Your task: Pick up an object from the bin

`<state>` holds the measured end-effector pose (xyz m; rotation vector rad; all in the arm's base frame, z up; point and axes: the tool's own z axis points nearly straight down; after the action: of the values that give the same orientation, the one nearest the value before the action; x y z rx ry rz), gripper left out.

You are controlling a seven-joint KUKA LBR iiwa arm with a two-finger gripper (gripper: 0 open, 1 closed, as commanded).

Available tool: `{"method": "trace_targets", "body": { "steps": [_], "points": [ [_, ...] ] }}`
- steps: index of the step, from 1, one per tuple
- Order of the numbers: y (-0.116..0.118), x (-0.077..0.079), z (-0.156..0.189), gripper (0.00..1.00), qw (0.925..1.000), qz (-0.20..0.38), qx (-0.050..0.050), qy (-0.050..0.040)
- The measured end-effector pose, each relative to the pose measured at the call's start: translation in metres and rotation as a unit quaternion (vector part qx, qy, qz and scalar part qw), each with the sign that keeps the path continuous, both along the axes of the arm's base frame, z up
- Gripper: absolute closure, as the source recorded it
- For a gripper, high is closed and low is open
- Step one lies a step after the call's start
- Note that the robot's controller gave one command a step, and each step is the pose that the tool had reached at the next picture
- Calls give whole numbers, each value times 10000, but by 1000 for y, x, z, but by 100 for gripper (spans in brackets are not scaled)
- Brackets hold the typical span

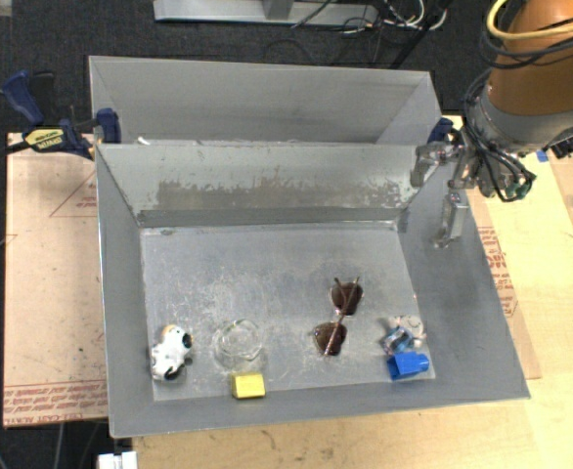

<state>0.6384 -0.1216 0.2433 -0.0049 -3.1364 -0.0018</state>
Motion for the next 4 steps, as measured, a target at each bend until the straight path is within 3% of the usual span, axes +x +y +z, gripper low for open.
{"method": "trace_targets", "body": {
  "steps": [1,2,3,4],
  "points": [
    [1,1,5,0,10000,14,-8,-40],
    [21,-8,-37,0,9970,776,-7,-50],
    [71,-40,-81,0,9755,2200,3,-42],
    [73,-51,-94,0,9800,1989,5,-35]
  ]
}}
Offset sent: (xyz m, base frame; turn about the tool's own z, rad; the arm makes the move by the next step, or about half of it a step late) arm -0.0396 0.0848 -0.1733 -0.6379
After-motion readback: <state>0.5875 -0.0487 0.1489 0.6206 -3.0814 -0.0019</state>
